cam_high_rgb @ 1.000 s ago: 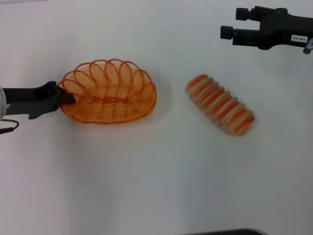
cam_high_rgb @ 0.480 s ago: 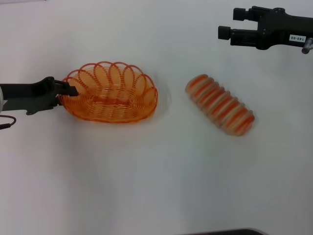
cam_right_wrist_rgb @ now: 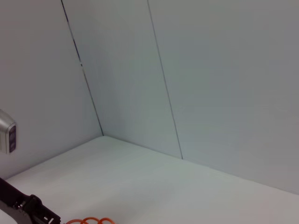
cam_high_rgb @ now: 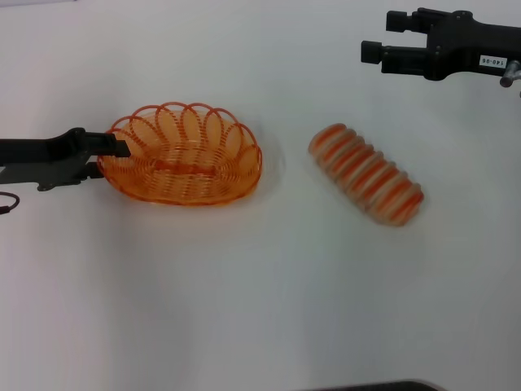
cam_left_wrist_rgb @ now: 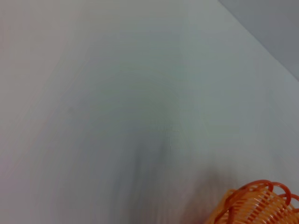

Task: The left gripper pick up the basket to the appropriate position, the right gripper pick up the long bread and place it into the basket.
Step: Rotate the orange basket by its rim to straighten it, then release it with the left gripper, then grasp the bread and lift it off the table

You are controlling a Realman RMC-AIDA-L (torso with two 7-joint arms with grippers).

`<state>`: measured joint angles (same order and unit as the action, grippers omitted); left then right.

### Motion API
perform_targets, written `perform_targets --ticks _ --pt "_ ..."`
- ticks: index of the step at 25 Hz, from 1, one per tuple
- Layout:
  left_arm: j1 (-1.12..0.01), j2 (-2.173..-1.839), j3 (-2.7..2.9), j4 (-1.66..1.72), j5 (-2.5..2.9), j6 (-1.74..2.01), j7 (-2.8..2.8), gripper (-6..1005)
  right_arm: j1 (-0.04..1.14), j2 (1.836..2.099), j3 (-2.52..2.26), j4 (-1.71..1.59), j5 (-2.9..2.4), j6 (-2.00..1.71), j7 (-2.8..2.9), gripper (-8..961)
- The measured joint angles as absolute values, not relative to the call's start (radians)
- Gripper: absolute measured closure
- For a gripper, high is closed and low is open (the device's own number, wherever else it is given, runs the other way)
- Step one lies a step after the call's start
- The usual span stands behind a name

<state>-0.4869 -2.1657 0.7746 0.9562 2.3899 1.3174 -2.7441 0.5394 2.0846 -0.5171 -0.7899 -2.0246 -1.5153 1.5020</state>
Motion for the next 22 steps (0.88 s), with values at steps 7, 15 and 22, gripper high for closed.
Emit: perform_targets --ticks 7,15,22 --pt "-0.491 -2.165 0.773 0.994 2.385 1.331 -2.712 398 0.54 2.085 -0.511 -0.79 -2.018 -1.514 1.496 115" --pt "-0.498 -2.159 0.76 1.089 2.375 1.355 -2.624 302 0.543 2.085 -0.509 -0.79 -2.009 -1.509 1.499 116" --pt "-0.509 -2.147 0.701 1.098 2.337 1.346 -2.453 163 0.551 2.074 -0.514 -0.796 -1.978 -1.475 1.633 115"
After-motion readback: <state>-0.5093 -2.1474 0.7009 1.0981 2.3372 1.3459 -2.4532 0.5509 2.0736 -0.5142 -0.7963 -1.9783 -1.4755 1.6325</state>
